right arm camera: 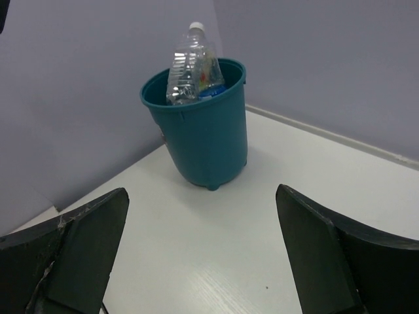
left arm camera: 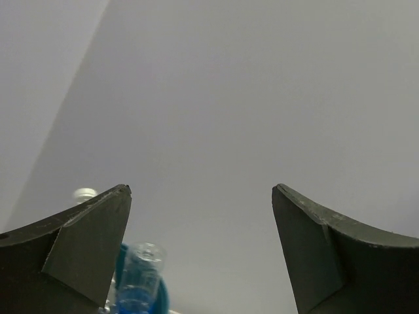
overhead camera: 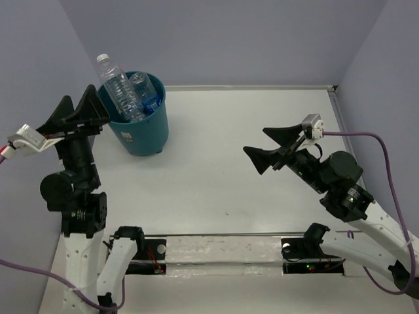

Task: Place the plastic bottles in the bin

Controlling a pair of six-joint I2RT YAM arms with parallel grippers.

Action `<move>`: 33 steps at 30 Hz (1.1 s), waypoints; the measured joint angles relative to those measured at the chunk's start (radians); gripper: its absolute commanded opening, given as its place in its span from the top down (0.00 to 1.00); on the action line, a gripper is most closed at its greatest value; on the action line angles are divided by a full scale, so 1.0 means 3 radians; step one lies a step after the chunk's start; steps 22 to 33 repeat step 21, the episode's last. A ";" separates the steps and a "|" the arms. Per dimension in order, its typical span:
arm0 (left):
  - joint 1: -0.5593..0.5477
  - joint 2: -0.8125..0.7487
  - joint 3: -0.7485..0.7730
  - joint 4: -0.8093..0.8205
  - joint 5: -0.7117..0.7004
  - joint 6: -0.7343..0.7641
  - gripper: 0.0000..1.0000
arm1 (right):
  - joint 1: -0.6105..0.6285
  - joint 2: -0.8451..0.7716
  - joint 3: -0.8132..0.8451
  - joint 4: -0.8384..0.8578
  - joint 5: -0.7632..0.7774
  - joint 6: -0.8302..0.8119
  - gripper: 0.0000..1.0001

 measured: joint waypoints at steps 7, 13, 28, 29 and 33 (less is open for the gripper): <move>0.0000 -0.0670 -0.0373 -0.0109 0.1344 -0.0345 0.01 | 0.0000 -0.0385 0.0017 0.0024 0.0090 -0.0074 0.00; -0.0193 -0.1118 -0.0881 -0.0329 0.2370 -0.0345 0.01 | 0.0000 -0.0867 -0.0237 0.0116 0.0160 -0.0114 0.00; -0.0291 -0.1302 -0.1259 -0.0614 0.2636 -0.0224 0.01 | 0.0000 -0.1043 -0.0474 0.0179 0.0359 -0.0177 0.00; -0.0291 -0.1302 -0.1259 -0.0614 0.2636 -0.0224 0.01 | 0.0000 -0.1043 -0.0474 0.0179 0.0359 -0.0177 0.00; -0.0291 -0.1302 -0.1259 -0.0614 0.2636 -0.0224 0.01 | 0.0000 -0.1043 -0.0474 0.0179 0.0359 -0.0177 0.00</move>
